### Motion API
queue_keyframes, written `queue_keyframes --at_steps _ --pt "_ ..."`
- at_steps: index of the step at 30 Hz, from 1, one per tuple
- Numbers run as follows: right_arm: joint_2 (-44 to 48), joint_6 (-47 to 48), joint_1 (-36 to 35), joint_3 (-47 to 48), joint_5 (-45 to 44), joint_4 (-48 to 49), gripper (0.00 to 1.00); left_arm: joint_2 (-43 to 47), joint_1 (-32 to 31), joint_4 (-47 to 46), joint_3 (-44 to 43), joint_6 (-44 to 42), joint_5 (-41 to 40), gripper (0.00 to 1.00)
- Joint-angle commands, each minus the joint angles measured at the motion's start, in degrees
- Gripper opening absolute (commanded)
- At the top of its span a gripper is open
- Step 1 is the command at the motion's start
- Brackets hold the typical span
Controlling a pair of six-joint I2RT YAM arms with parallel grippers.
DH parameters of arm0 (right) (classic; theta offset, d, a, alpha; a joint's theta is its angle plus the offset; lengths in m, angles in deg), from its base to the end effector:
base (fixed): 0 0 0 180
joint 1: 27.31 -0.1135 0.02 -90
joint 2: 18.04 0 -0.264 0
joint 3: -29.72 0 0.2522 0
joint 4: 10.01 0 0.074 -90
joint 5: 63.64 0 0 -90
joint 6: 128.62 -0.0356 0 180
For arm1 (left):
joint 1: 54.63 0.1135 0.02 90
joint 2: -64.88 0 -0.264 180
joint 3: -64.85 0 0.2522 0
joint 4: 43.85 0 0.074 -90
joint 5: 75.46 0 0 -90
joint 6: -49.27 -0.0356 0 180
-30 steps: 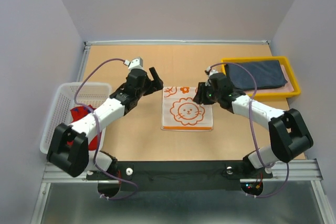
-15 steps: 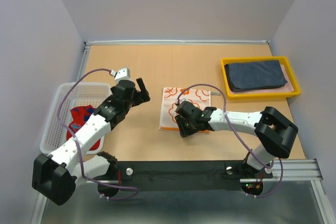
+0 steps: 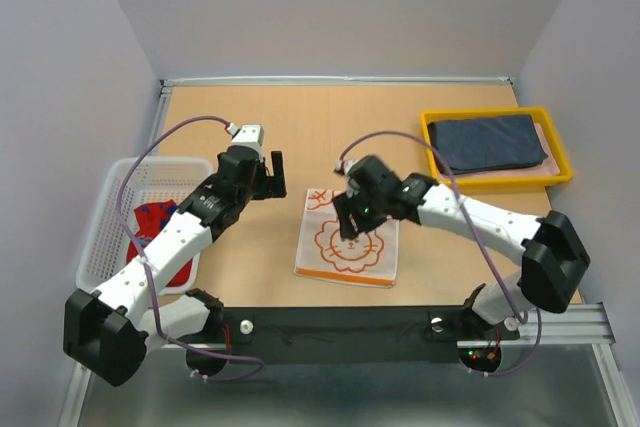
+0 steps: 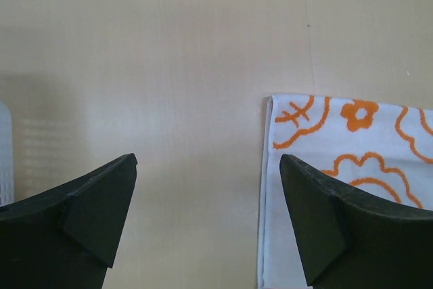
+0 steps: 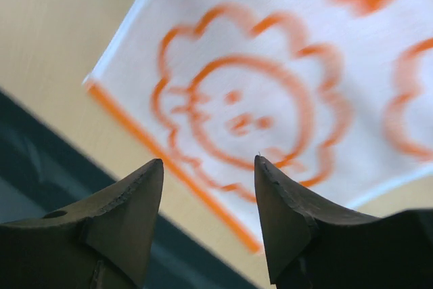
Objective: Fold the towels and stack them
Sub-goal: Fold the towel
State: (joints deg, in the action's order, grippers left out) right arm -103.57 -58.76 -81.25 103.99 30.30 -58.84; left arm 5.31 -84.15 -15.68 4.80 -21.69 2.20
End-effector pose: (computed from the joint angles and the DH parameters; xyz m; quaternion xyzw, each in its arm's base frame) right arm 0.1754 0.2451 0.2325 -0.2892 0.9213 0.1819 0.1859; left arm 0.2081 -0.1091 0.2927 0.0223 0.8523 -0.1277 0.5067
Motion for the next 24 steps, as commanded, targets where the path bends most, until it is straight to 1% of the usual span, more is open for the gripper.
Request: queue_keyframes --at_steps 1,2,4,5,6,8,10,11,14,17,19,22,23,24 --pt "3.10 14.23 13.65 4.70 1.94 -3.08 0.62 -1.68 -0.10 -2.98 -4.34 -10.95 5.82 0.99" --pt "2.40 17.82 18.46 5.23 2.29 -3.16 0.64 -2.30 -0.10 -3.68 -4.34 -12.18 7.23 0.99" --pt "0.64 22.31 23.50 6.63 5.53 -3.08 0.64 -2.74 -0.10 -5.97 -3.38 -14.99 9.26 0.99" --pt "-0.58 23.38 25.78 7.16 6.77 -3.08 0.64 -2.83 -0.10 -6.67 -3.03 -15.61 9.61 0.99" --pt "-3.03 24.35 29.55 7.77 9.30 -2.99 0.64 -3.09 -0.10 -7.64 -2.68 -16.23 9.79 0.99" --pt "-5.77 26.11 33.08 10.22 10.38 -2.99 0.63 -3.80 -0.10 -8.35 -1.88 -17.20 9.70 0.99" --pt "-9.55 26.47 34.76 11.82 11.87 -2.99 0.61 -4.84 -0.10 -9.05 -1.00 -17.55 10.05 0.99" --pt "-11.56 27.25 36.34 13.39 14.14 -2.99 0.61 -5.03 -0.10 -9.58 -0.66 -17.90 10.23 0.99" --pt "-14.30 28.66 37.84 14.63 15.04 -3.07 0.58 -5.64 -0.01 -10.37 0.66 -17.82 10.31 0.99" --pt "-16.59 30.41 39.42 14.20 15.91 -2.99 0.55 -5.73 -0.10 -11.07 1.19 -17.99 11.37 0.99" --pt "-18.08 32.08 39.78 13.50 19.06 -2.99 0.52 -5.47 -0.10 -11.69 1.63 -18.52 11.64 0.99" --pt "-19.49 33.67 39.96 12.53 21.62 -2.99 0.52 -5.29 -0.01 -12.65 2.25 -18.78 12.07 0.99" --pt "-20.19 34.55 39.87 12.18 22.33 -2.99 0.52 -5.21 -0.10 -13.00 2.42 -18.70 14.16 0.99" --pt "-20.46 34.82 39.96 12.00 22.68 -2.90 0.52 -5.20 -0.10 -13.18 2.51 -18.70 14.27 0.99"
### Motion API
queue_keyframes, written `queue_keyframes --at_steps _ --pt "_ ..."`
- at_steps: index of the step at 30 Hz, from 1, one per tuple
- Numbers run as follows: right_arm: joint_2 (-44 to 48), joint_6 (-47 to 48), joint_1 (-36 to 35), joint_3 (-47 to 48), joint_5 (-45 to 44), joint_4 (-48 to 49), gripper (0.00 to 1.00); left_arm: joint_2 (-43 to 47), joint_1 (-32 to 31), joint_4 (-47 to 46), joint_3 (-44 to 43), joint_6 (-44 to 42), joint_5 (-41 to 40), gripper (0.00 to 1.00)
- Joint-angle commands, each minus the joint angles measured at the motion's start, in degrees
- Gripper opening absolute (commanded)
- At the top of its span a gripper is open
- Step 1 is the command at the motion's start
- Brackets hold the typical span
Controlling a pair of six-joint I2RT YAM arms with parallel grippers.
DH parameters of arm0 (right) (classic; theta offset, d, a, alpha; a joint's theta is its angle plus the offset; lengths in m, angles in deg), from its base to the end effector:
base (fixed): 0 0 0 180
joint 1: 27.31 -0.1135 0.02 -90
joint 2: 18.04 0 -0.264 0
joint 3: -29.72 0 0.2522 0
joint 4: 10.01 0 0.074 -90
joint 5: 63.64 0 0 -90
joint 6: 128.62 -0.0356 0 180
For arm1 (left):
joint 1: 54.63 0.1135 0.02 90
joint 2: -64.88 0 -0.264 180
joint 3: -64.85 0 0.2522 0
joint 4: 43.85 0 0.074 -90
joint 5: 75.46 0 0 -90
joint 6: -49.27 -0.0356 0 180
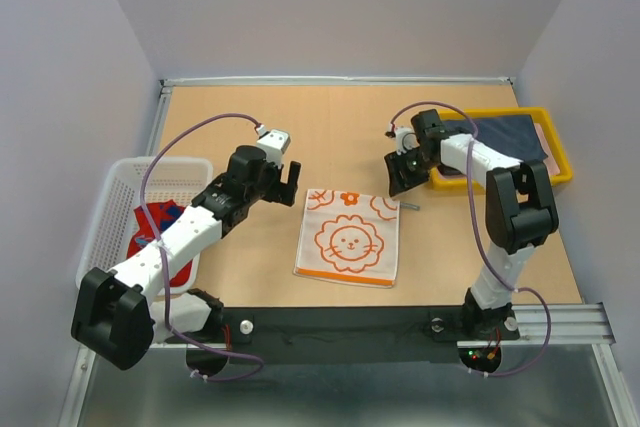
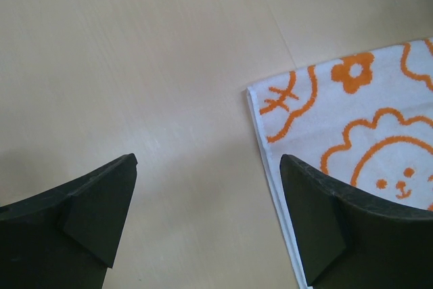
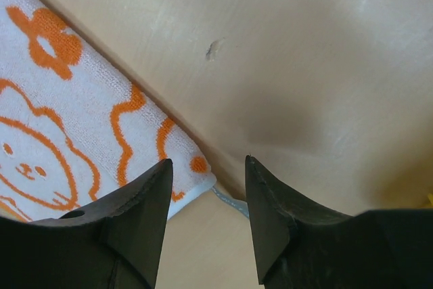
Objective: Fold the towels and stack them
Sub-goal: Fold the towel
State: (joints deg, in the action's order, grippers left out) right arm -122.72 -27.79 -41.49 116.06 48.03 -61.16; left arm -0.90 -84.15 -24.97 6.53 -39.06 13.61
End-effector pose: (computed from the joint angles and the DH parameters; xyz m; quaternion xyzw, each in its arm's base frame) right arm 0.3495 0.1019 0.1892 -0.2419 0.9363 0.1900 0.1694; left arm 0.2265 -0.1276 0.2729 0.2003 0.8257 -0.1351 0.5098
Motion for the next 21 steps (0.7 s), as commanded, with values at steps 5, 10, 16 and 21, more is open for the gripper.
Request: queue_keyframes --at_steps 5,10,16,21 --pt "-3.68 4.64 0.29 -1.21 3.91 -0.58 0.52 0.30 -0.01 -4.42 0.96 -3.69 3.56 0.99" --pt "-4.91 5.78 0.55 -2.79 1.89 -0.49 0.46 -2.16 -0.10 -3.46 -2.45 -5.97 6.64 0.99" --pt "-5.97 7.53 0.55 -3.67 3.55 -1.63 0.27 -10.85 -0.10 -1.62 -9.91 -11.51 11.12 0.99" --pt "-8.25 11.05 0.46 -1.74 6.53 -5.41 0.07 -20.60 -0.10 2.95 -16.17 -16.78 15.51 0.98"
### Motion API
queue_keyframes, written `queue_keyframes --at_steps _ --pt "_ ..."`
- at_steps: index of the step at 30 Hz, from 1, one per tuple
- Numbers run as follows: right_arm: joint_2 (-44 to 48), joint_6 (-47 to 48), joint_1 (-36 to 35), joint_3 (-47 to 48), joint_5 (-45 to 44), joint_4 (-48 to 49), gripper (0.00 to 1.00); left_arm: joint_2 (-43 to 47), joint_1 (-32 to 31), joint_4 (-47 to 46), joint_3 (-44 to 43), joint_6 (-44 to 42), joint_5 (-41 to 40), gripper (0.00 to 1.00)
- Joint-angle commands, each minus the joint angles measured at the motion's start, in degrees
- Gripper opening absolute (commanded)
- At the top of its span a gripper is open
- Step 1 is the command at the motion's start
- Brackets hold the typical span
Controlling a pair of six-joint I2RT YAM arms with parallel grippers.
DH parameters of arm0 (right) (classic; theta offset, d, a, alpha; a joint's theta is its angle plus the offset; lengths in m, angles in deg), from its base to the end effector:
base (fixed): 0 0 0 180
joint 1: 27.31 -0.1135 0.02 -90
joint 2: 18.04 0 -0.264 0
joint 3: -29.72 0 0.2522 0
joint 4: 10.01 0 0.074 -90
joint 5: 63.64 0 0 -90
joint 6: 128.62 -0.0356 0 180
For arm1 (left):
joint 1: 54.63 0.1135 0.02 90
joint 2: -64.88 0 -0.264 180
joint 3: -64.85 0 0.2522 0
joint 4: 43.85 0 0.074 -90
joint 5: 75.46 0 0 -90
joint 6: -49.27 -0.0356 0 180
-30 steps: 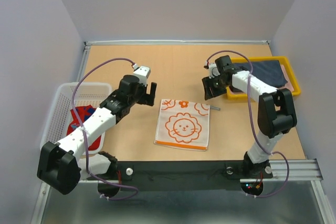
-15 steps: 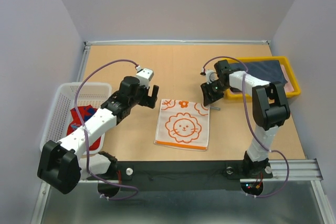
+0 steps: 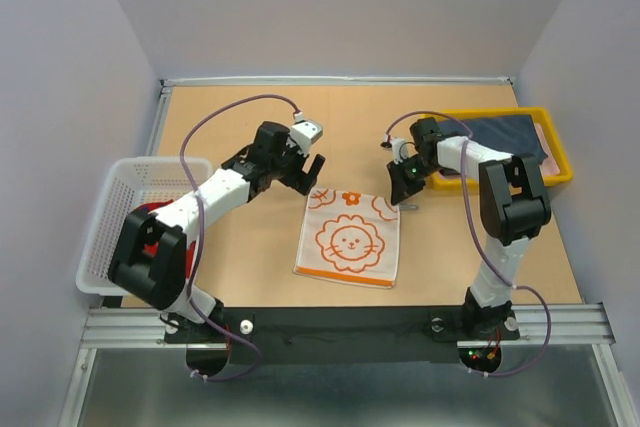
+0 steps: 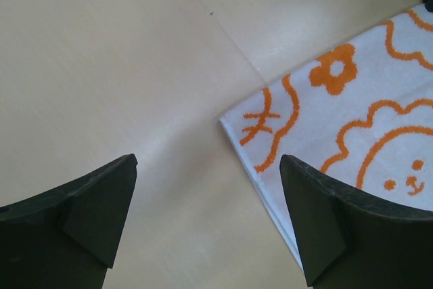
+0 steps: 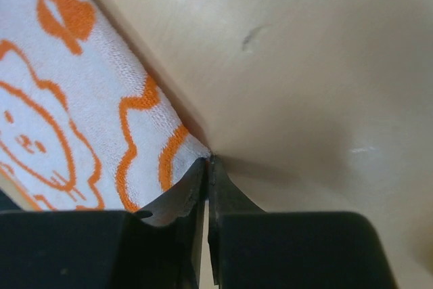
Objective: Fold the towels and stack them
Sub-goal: Fold the towel
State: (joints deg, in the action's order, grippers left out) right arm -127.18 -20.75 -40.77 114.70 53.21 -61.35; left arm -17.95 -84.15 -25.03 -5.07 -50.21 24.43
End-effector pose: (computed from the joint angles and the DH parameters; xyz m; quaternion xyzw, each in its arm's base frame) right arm 0.3494 0.1002 0.1573 -0.2887 0.9211 0.2254 0.1315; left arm 0.2804 -0.1658 0.2617 0.3300 0.8063 -0.1585 0.4646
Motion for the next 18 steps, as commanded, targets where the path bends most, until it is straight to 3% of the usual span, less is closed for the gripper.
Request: queue_keyframes --at_steps 1,5,9,18 --pt "-4.32 4.54 -0.26 0.49 2.06 -5.74 0.00 -5.05 -0.10 3.90 -6.83 -6.16 5.13 0.98" --pt "-5.99 6.82 -0.61 5.75 -0.21 -6.36 0.01 -13.12 -0.01 7.50 -12.12 -9.85 6.72 0.94" --pt "-7.31 7.79 -0.70 9.71 -3.63 -6.45 0.00 -18.94 0.07 11.72 -18.09 -11.79 8.47 0.77" --pt "-10.03 9.90 -0.79 15.61 -8.21 -6.36 0.01 -27.21 1.21 17.26 -25.84 -15.75 13.21 0.66"
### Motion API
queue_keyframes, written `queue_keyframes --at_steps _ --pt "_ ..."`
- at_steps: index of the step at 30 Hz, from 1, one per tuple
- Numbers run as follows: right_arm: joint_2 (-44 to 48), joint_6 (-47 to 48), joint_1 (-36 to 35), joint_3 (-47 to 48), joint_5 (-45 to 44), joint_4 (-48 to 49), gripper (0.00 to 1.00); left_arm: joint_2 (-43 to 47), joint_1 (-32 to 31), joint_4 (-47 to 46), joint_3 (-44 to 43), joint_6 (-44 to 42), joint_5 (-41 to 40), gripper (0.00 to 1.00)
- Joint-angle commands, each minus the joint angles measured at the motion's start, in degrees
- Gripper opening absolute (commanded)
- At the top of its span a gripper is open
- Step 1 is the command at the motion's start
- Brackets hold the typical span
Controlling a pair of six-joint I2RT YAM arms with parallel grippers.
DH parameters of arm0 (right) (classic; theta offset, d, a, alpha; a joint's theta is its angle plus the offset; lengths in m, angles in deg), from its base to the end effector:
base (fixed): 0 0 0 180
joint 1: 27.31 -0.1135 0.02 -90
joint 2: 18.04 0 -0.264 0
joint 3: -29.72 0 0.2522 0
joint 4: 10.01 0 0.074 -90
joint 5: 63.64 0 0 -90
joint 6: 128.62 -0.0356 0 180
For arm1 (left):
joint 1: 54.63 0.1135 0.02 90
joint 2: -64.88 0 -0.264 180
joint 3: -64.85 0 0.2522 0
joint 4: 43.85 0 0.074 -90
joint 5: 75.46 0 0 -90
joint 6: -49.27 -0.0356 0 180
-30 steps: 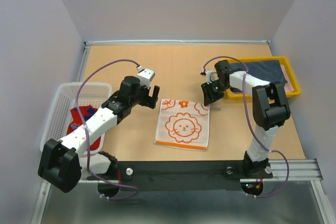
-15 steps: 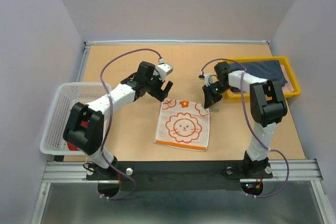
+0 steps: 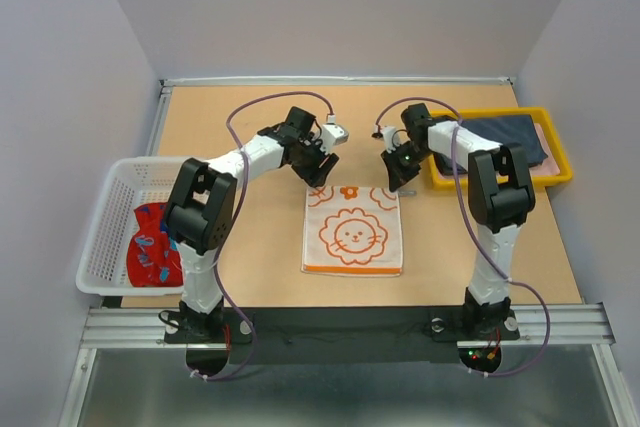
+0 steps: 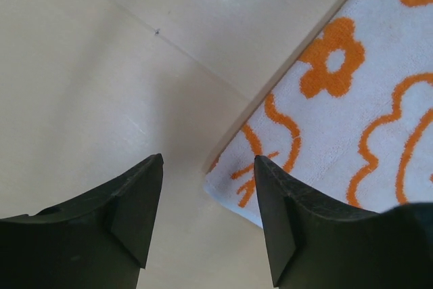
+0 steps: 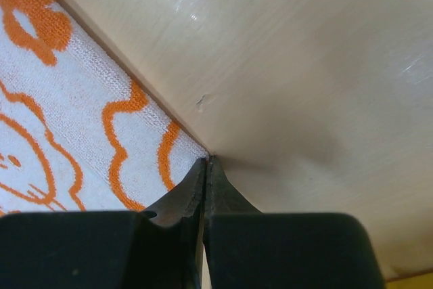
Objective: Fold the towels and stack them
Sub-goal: Fold the towel
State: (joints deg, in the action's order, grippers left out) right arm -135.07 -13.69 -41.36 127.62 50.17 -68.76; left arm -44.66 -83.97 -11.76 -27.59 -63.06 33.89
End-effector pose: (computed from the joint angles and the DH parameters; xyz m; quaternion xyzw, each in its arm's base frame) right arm 0.3852 0.1112 0.1618 -0.3452 0.9100 0.1944 0.1223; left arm 0.3601 -0.2159 0.2067 0.4554 0.8060 -0.1782 0.3334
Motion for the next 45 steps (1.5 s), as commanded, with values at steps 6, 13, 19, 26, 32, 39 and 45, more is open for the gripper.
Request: queue_keyframes --at_steps 6,13,19,26,32,39,45 --pt "-4.08 3.72 -0.20 5.60 -7.20 1.05 0.01 -2.52 2.45 5.75 -3.68 -4.30 7.71 0.59" --pt "-4.43 3.99 -0.46 6.65 -7.64 1.05 0.00 -5.51 3.76 6.98 -5.26 -4.22 9.29 0.54" --pt "-4.70 3.99 -0.63 6.21 -7.90 1.14 0.01 -7.44 3.94 7.16 -5.96 -3.95 10.35 0.53" --pt "-4.96 3.90 -0.63 5.42 -8.87 1.14 0.01 -9.38 4.91 7.60 -5.88 -3.86 11.05 0.52" --pt "-4.78 3.81 -0.63 5.33 -9.57 1.48 0.00 -10.26 6.40 7.78 -4.82 -3.69 11.76 0.35" --pt "-4.78 3.29 -0.72 6.56 -10.28 1.75 0.00 -11.23 7.28 8.56 -5.44 -4.04 12.37 0.00" --pt "-2.59 2.06 -1.34 7.97 -14.49 3.42 0.01 -8.51 8.16 8.57 -8.07 -3.51 10.97 0.00"
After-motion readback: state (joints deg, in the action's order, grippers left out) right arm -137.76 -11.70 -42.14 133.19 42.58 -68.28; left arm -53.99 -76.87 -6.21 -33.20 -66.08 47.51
